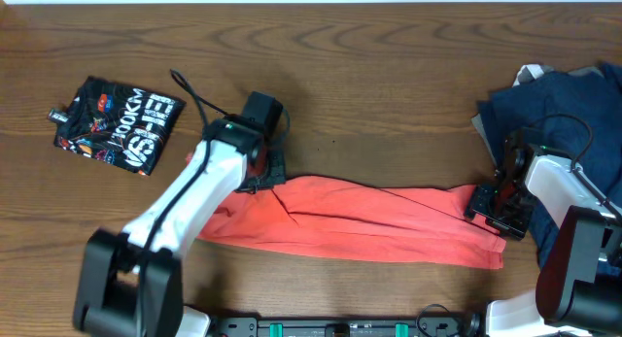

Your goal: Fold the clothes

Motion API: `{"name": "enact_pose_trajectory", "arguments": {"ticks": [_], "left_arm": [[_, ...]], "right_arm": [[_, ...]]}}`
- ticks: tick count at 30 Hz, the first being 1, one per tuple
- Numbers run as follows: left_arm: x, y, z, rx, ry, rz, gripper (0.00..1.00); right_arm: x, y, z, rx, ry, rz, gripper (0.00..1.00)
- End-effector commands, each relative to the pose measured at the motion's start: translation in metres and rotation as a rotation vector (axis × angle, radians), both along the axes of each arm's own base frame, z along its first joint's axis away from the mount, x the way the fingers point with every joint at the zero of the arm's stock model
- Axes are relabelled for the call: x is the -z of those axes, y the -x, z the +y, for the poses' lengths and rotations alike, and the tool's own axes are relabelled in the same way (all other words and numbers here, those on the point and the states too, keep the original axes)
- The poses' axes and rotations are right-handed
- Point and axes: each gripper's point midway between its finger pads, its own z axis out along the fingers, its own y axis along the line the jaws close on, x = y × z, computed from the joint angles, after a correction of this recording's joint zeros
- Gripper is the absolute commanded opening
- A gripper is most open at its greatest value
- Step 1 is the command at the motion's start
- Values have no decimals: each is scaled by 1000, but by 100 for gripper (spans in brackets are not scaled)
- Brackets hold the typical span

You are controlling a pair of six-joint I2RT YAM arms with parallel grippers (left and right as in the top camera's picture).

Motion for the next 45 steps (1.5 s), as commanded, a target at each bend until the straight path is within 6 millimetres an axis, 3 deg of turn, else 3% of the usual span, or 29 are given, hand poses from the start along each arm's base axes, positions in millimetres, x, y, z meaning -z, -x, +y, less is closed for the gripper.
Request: {"name": "enact_pose_trajectory", "arguments": {"ticks": [1,8,18,20,30,37,45], "left_arm": [[-9,12,-21,51,46,20,6],[4,36,-36,142,-4,62,6],[4,14,-10,89,-110,-17,7],[4,12,-8,80,-108,-19,16],[2,18,-13,87,-76,-2,15],[-11,22,-20,97,-18,-11,6],[-23,24,-19,101,-6,-44,6]], "right_arm": [[23,17,3,19,-13,70,68],[23,17,3,18,-13,70,68],[23,17,3,15,-14,70,69],[23,17,3,15,-14,70,68],[23,17,3,15,-14,70,69],[23,17,3,15,-14,70,68],[23,17,3,15,-14,70,69]]}}
